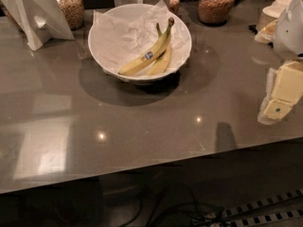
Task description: Pick banana from white bowl
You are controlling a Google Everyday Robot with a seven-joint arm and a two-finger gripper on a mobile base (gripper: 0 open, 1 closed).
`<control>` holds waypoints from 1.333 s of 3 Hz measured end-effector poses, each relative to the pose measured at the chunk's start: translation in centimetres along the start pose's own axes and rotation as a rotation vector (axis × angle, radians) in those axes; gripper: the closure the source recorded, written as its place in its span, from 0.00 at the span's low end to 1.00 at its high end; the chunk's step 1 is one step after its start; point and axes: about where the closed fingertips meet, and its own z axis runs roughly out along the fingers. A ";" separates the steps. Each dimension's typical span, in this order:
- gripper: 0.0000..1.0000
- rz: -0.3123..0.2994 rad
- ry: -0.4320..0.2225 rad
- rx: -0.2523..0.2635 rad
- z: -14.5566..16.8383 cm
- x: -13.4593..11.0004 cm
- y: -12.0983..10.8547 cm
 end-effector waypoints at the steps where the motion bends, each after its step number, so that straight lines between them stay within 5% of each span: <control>1: 0.00 0.000 0.000 0.000 0.0 0.0 0.0; 3: 0.00 -0.102 -0.130 0.114 -0.1 -3.4 -2.8; 4: 0.00 -0.221 -0.248 0.172 0.3 -6.8 -6.1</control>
Offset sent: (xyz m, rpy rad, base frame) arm 0.0194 0.0187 0.0087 0.0398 -0.1129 0.0744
